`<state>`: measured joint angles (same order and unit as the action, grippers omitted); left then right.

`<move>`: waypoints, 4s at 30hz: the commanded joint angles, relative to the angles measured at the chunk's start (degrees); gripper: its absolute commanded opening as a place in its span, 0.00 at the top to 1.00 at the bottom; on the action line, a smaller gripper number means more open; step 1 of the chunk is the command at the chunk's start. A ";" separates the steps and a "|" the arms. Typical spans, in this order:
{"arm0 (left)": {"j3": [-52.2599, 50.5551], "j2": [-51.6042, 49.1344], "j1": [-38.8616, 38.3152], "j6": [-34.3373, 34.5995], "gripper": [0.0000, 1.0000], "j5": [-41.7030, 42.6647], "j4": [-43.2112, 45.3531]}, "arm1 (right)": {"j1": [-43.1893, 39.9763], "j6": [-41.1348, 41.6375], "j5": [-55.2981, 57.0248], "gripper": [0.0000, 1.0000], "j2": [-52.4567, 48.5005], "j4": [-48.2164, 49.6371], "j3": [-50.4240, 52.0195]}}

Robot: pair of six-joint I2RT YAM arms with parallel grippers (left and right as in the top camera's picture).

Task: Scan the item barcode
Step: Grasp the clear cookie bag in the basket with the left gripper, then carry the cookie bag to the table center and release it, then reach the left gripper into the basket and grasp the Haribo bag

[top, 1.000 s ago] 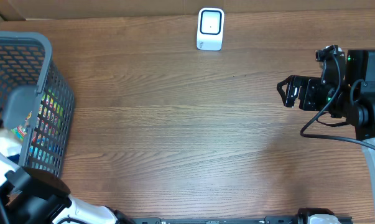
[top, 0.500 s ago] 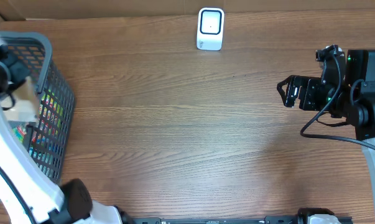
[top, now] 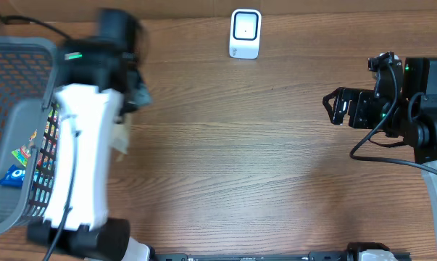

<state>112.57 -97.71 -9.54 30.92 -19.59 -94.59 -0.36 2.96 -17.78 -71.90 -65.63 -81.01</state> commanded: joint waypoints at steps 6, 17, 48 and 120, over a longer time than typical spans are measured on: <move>-20.24 -8.07 -9.03 15.74 0.96 -16.63 13.88 | -0.13 0.02 -0.33 0.00 0.09 0.31 -1.55; -24.72 -22.51 -14.58 15.98 0.96 -17.07 16.74 | -0.13 0.02 -0.33 0.00 0.07 0.11 -1.55; 38.91 -15.61 -3.98 -5.68 0.07 5.73 -2.23 | -0.13 -0.02 -0.35 0.00 0.09 -0.72 -1.55; -22.23 -21.66 50.38 -14.75 0.96 13.46 39.41 | -0.13 0.02 -0.35 0.00 0.07 -3.28 -1.55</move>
<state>85.84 -116.05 40.97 12.78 -9.65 -49.19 -0.34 3.03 -17.78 -71.90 -69.06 -81.01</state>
